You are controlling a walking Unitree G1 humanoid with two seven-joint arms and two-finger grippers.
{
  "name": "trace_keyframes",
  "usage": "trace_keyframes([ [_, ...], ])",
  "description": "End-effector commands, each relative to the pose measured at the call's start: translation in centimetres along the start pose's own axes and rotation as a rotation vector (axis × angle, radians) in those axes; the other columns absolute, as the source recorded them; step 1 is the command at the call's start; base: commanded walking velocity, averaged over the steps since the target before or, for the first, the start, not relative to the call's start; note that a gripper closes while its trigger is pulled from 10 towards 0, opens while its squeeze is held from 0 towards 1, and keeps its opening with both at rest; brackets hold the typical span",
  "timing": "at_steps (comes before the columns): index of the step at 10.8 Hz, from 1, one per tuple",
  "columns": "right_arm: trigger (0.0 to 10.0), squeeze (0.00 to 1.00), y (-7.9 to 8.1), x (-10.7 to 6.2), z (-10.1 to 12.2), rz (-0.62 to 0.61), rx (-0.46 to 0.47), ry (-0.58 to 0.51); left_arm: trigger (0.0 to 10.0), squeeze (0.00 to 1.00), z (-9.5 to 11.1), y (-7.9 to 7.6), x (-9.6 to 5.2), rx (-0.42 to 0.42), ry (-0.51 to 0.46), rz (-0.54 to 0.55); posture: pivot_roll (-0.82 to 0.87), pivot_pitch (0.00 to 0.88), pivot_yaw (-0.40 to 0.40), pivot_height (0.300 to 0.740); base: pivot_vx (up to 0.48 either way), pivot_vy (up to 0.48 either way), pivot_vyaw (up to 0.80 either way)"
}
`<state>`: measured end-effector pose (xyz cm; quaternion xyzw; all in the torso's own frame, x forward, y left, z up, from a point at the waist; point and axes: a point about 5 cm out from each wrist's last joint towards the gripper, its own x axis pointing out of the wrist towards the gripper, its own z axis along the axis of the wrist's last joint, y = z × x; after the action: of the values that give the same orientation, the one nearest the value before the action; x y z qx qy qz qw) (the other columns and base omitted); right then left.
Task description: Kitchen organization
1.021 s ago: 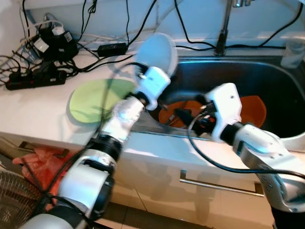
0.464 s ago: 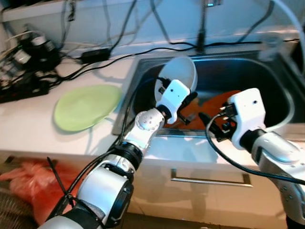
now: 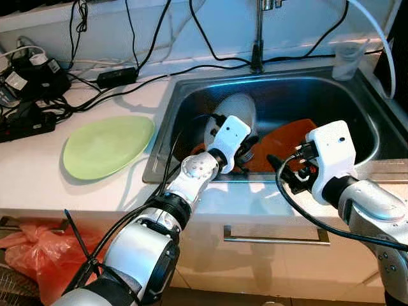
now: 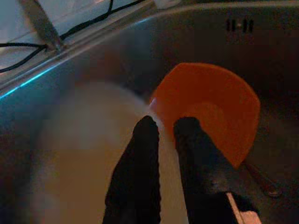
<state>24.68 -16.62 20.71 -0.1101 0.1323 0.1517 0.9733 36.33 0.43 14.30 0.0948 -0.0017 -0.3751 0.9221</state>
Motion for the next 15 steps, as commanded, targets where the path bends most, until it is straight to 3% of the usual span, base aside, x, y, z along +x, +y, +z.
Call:
trace_keyframes([
  [1, 10.0, 0.0, 0.4, -0.3, 0.4, 0.02, 0.006, -0.017, 10.0, 1.0, -0.4, -0.2, 0.1, -0.004, 0.047, -0.004, -0.43, 0.0, 0.178, 0.74, 0.0, 0.0, 0.0],
  [9, 10.0, 0.0, 0.5, -0.1, 0.3, 0.024, 0.02, -0.008, 10.0, 1.0, -1.2, 0.5, -0.4, -0.027, 0.084, 0.018, -0.42, 0.0, 0.178, 0.74, 0.0, 0.0, 0.0],
  [12, 10.0, 0.0, 1.3, 0.4, 0.9, 0.097, 0.059, -0.058, 10.0, 1.0, 0.2, 3.3, -0.9, 0.076, 0.06, 0.148, -0.38, 0.0, 0.177, 0.74, 0.0, 0.0, 0.0],
  [15, 10.0, 0.0, 2.4, 1.6, 1.6, 0.169, 0.068, -0.1, 10.0, 1.0, 0.8, 7.2, -2.6, 0.166, 0.067, 0.295, -0.3, 0.0, 0.169, 0.74, 0.0, 0.0, 0.0],
])
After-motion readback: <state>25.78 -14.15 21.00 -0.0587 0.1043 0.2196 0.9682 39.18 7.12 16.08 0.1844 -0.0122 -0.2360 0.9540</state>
